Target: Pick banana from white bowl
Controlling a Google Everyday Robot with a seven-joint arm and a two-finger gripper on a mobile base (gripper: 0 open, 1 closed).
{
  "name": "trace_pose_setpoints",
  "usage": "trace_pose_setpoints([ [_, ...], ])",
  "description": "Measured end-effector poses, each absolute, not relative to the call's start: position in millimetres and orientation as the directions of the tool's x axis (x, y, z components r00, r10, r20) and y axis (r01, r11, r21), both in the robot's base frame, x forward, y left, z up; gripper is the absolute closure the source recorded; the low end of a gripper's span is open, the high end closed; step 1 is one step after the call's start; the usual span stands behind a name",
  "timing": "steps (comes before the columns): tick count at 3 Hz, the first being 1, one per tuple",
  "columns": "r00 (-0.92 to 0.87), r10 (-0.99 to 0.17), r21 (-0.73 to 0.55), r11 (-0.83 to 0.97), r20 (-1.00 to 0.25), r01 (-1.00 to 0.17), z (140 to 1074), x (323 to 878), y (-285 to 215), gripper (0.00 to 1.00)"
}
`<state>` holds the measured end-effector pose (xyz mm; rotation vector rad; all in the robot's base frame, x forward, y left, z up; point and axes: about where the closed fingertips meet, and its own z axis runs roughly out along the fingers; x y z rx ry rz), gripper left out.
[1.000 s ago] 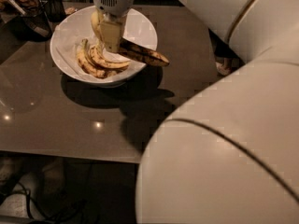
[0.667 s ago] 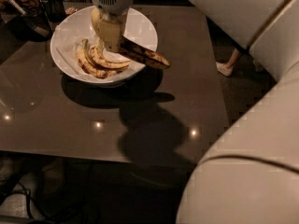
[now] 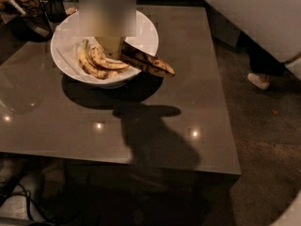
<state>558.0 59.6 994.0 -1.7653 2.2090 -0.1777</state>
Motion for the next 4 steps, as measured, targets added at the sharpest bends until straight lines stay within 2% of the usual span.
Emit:
trace_pose_setpoints([
  [2, -0.155, -0.974, -0.283, 0.197, -0.164, -0.939, 995, 546, 66, 1.0],
  [4, -0.03, -0.988, -0.264, 0.069, -0.149, -0.962, 999, 517, 98, 1.0],
])
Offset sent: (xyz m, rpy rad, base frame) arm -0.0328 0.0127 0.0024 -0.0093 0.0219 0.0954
